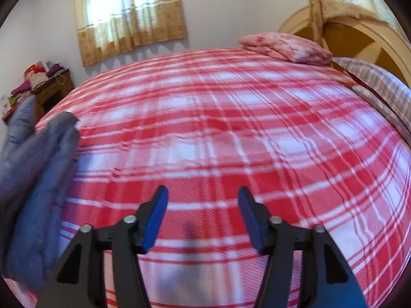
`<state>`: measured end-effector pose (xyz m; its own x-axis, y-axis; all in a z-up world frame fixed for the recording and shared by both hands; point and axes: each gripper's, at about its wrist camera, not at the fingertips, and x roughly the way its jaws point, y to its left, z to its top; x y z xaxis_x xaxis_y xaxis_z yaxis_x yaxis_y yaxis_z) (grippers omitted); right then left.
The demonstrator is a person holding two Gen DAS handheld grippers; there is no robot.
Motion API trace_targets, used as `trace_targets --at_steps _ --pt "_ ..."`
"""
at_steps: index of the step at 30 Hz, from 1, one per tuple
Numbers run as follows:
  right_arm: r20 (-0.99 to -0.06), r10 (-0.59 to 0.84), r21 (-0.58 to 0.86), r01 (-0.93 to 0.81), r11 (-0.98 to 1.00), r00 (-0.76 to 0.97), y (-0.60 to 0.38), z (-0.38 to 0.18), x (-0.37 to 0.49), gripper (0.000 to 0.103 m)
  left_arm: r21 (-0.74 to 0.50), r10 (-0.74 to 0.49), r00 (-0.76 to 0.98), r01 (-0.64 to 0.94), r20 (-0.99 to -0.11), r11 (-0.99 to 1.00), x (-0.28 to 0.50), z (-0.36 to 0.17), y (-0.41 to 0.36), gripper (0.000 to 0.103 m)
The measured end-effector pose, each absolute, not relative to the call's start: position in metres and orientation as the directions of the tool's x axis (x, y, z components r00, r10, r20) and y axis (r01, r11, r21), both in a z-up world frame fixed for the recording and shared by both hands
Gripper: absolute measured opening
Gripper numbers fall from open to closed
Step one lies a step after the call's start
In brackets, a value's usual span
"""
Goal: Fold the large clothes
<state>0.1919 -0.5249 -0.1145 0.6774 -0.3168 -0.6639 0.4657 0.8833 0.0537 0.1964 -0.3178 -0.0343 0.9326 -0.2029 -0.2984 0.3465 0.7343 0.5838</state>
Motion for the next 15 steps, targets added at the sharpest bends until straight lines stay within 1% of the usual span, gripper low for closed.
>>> trace_targets --at_steps 1,2,3,4,5,8,11,15 --pt "-0.661 -0.292 0.061 0.438 0.897 0.692 -0.516 -0.102 0.201 0.058 0.574 -0.137 0.944 0.294 -0.301 0.764 0.215 -0.031 -0.302 0.085" --pt "-0.66 -0.27 0.072 0.417 0.906 0.701 -0.509 -0.094 0.209 0.056 0.56 -0.039 0.948 0.219 -0.316 0.799 0.244 -0.028 -0.279 0.085" --pt "-0.659 -0.236 0.084 0.382 0.92 0.714 -0.495 -0.078 0.223 0.052 0.547 0.018 0.944 0.176 -0.331 0.818 0.26 -0.028 -0.264 0.085" --pt "-0.657 -0.221 0.081 0.359 0.93 0.721 -0.483 -0.067 0.234 0.049 0.518 0.116 0.923 0.099 -0.366 0.849 0.292 -0.029 -0.238 0.085" --pt "-0.656 -0.209 0.075 0.338 0.938 0.725 -0.469 -0.056 0.245 0.047 0.494 0.184 0.9 0.04 -0.395 0.868 0.315 -0.031 -0.218 0.085" --pt "-0.67 -0.183 0.037 0.279 0.96 0.72 -0.42 -0.026 0.288 0.042 0.445 0.301 0.834 -0.075 -0.463 0.893 0.362 -0.042 -0.177 0.085" --pt "-0.679 -0.202 -0.028 0.25 0.968 0.706 -0.374 -0.016 0.327 0.041 0.388 0.311 0.797 -0.105 -0.518 0.916 0.387 -0.053 -0.16 0.085" --pt "-0.686 -0.229 -0.073 0.248 0.966 0.691 -0.338 -0.035 0.363 0.035 0.301 0.275 0.779 -0.116 -0.563 0.947 0.399 -0.068 -0.158 0.085"
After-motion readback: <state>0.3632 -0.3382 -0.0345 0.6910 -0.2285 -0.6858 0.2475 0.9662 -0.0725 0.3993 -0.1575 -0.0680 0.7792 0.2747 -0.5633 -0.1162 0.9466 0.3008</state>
